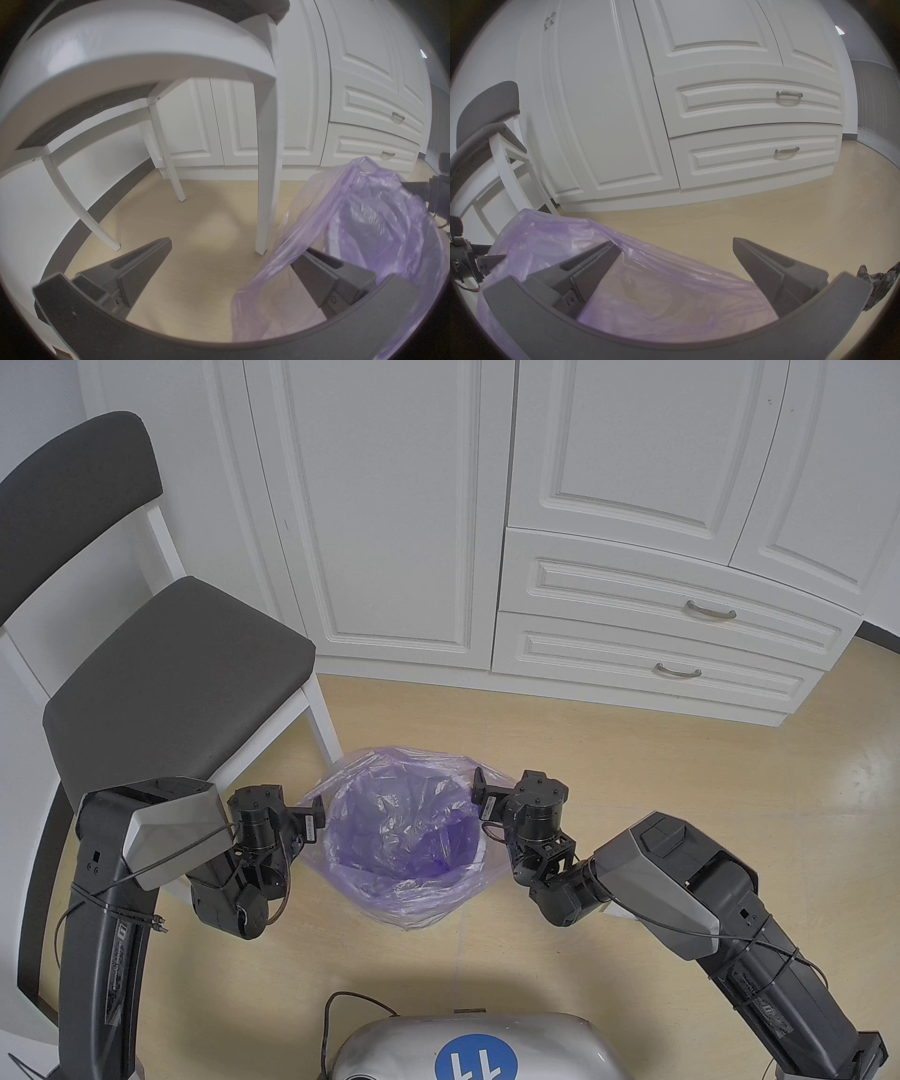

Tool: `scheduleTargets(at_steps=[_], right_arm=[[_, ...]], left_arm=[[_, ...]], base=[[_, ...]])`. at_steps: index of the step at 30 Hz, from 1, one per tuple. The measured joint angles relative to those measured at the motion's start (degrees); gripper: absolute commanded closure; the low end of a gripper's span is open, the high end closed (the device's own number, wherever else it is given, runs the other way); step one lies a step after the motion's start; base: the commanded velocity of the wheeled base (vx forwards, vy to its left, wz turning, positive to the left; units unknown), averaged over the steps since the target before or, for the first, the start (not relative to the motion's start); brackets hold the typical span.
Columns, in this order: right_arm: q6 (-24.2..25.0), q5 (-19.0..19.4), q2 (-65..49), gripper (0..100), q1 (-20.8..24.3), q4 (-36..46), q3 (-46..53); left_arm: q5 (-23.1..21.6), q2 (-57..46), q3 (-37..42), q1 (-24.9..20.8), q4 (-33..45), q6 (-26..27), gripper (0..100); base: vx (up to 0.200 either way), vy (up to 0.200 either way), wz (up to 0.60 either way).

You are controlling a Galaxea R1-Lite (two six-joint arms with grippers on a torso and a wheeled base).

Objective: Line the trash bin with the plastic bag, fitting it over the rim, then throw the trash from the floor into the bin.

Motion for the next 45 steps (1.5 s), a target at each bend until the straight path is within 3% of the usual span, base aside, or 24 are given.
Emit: scheduleTargets(at_steps=[14, 24, 36, 45], right_arm=[[0.4, 0.0, 0.4, 0, -2.9, 2.5, -1.1], [2.2, 0.0, -2.3, 0, -1.1, 2.6, 4.0], [3.7, 0.1, -6.2, 0, 0.9, 2.2, 7.5], [3.7, 0.3, -7.2, 0, 0.4, 2.2, 7.7]], left_arm=[[0.0, 2.9, 1.9, -2.1, 0.2, -0.2, 0], [0.0, 1.1, 5.9, -2.5, 0.3, -0.4, 0], [-0.4, -0.8, 13.3, -6.4, 0.0, -0.4, 0], [-2.6, -1.2, 15.7, -4.9, 0.3, 0.2, 0]], base=[[0.000, 0.000, 0.00], [0.000, 0.000, 0.00], [0.000, 0.000, 0.00], [0.000, 0.000, 0.00]])
